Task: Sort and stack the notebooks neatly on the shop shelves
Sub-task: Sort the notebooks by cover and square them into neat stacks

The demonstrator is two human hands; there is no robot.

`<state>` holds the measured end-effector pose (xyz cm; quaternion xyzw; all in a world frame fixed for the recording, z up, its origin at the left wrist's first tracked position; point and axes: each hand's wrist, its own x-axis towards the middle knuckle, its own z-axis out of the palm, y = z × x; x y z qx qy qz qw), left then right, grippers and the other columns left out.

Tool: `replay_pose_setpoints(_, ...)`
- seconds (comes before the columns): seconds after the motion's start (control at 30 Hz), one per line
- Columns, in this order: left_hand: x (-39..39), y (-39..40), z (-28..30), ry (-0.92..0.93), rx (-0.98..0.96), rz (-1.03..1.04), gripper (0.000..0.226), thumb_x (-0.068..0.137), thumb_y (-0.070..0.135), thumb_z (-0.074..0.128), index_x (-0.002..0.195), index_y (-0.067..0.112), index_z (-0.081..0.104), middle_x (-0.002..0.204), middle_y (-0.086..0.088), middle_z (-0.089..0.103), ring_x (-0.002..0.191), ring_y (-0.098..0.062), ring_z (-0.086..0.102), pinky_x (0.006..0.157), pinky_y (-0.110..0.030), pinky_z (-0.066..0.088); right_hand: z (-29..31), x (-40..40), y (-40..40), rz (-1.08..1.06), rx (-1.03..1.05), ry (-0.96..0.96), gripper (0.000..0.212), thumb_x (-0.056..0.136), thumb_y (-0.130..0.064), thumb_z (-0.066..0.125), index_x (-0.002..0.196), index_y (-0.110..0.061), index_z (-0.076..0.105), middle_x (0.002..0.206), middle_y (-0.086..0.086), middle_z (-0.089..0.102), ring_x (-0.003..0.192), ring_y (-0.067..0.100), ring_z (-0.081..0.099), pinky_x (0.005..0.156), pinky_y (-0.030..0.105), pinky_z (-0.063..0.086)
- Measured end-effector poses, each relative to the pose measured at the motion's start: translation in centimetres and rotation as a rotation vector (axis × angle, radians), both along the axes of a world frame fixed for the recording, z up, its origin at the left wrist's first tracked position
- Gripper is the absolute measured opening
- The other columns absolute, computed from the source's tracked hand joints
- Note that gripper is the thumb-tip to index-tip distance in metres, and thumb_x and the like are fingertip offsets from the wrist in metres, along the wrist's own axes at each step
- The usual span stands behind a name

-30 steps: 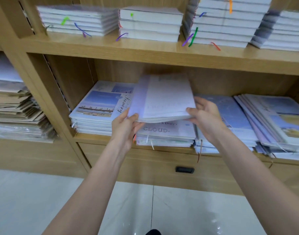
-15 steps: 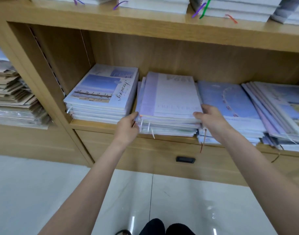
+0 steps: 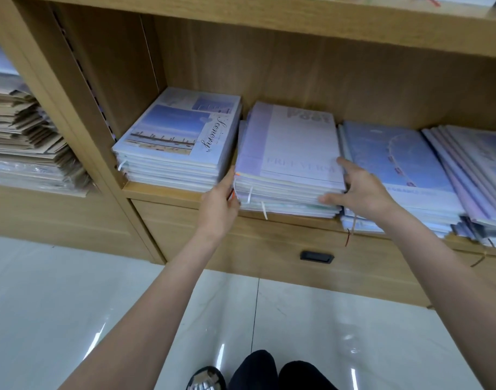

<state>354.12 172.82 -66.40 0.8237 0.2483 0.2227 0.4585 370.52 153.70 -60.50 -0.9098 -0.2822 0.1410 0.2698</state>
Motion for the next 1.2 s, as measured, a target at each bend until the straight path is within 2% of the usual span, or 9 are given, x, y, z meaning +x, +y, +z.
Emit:
replay_pose_setpoints(0.13, 0.1, 0.0, 0.4, 0.018, -0.016, 0.009, 0.059, 0.087, -0.006, 0.048, 0.142, 0.012, 0.036, 0.123, -0.014, 0.061, 0.108, -0.03, 0.061, 0.096, -0.04, 0.048, -0.2, 0.1, -0.2, -0.017, 0.042, 0.047, 0.097, 0.074, -0.028, 0.078, 0.149, -0.016, 0.018, 0.147, 0.004, 0.038, 0.134, 0.024, 0.036, 0.107, 0.029, 0.033)
replay_pose_setpoints(0.23, 0.7, 0.3, 1.7, -0.012, -0.129, -0.007, 0.064, 0.087, -0.01, 0.045, 0.145, 0.008, 0.026, 0.134, -0.005, 0.05, 0.11, -0.014, 0.053, 0.09, -0.014, 0.042, -0.3, -0.5, 0.0, -0.035, 0.095, 0.075, 0.091, 0.077, -0.026, 0.075, 0.148, -0.011, 0.02, 0.145, 0.001, 0.039, 0.131, 0.022, 0.041, 0.101, 0.021, 0.034)
replay_pose_setpoints(0.3, 1.1, 0.5, 1.7, 0.001, -0.137, -0.025, 0.068, 0.084, -0.007, 0.046, 0.146, 0.012, 0.027, 0.123, -0.009, 0.057, 0.099, -0.014, 0.049, 0.093, -0.023, 0.043, -0.4, -0.9, 0.2, -0.022, 0.084, 0.054, 0.087, 0.082, -0.027, 0.069, 0.149, -0.01, 0.016, 0.15, 0.003, 0.033, 0.13, 0.025, 0.041, 0.103, 0.027, 0.035)
replay_pose_setpoints(0.4, 1.1, 0.2, 1.3, 0.011, -0.114, -0.037, 0.071, 0.077, 0.002, 0.046, 0.145, 0.016, 0.031, 0.102, -0.004, 0.056, 0.091, -0.016, 0.048, 0.096, -0.039, 0.044, 0.3, -1.1, 0.3, 0.001, 0.036, 0.039, 0.081, 0.089, -0.027, 0.062, 0.15, -0.012, 0.011, 0.154, 0.004, 0.023, 0.126, 0.025, 0.043, 0.089, 0.025, 0.037)
replay_pose_setpoints(0.53, 1.1, -0.2, 1.4, -0.036, -0.147, 0.018, 0.068, 0.075, 0.003, 0.045, 0.142, 0.01, 0.036, 0.111, -0.009, 0.06, 0.091, -0.019, 0.051, 0.096, -0.041, 0.044, 0.3, -1.3, 0.1, -0.02, 0.097, 0.096, 0.083, 0.087, -0.023, 0.064, 0.15, -0.016, 0.011, 0.155, 0.001, 0.021, 0.128, 0.024, 0.041, 0.094, 0.029, 0.04)
replay_pose_setpoints(0.63, 0.6, -0.3, 0.4, -0.044, -0.159, 0.02, 0.06, 0.079, 0.002, 0.048, 0.139, 0.008, 0.041, 0.12, -0.012, 0.061, 0.11, -0.027, 0.058, 0.096, -0.047, 0.047, -0.8, -2.0, 0.0, -0.056, 0.118, 0.086, 0.093, 0.081, -0.017, 0.072, 0.151, -0.02, 0.01, 0.15, 0.001, 0.031, 0.127, 0.023, 0.042, 0.096, 0.022, 0.034)
replay_pose_setpoints(0.77, -0.2, -0.9, -1.1, -0.064, -0.122, 0.058, 0.059, 0.083, -0.013, 0.048, 0.135, 0.012, 0.047, 0.113, -0.002, 0.064, 0.109, -0.021, 0.06, 0.1, -0.04, 0.045, -1.1, -2.2, -0.2, -0.052, 0.034, 0.023, 0.094, 0.082, -0.011, 0.07, 0.151, -0.024, 0.007, 0.12, 0.014, 0.055, 0.083, 0.02, 0.05, 0.073, 0.02, 0.035)
replay_pose_setpoints(1.03, -0.6, -1.6, -1.5, -0.111, 0.161, 0.117, 0.053, 0.087, -0.002, 0.056, 0.135, 0.019, 0.049, 0.107, -0.011, 0.07, 0.098, -0.025, 0.067, 0.086, -0.023, 0.045, -0.6, -0.6, -0.8, -0.021, 0.083, 0.031, 0.089, 0.079, -0.006, 0.072, 0.149, -0.027, 0.021, 0.13, 0.012, 0.052, 0.102, 0.031, 0.056, 0.075, 0.022, 0.041)
replay_pose_setpoints(1.2, -0.4, -1.2, -1.8, -0.011, 0.197, 0.047, 0.063, 0.082, 0.003, 0.064, 0.139, 0.019, 0.042, 0.112, -0.005, 0.068, 0.107, -0.02, 0.062, 0.08, -0.009, 0.034, -0.5, 0.2, -1.0, -0.008, 0.044, 0.009, 0.089, 0.082, -0.01, 0.07, 0.15, -0.026, 0.015, 0.131, 0.011, 0.05, 0.096, 0.021, 0.047, 0.078, 0.021, 0.036)
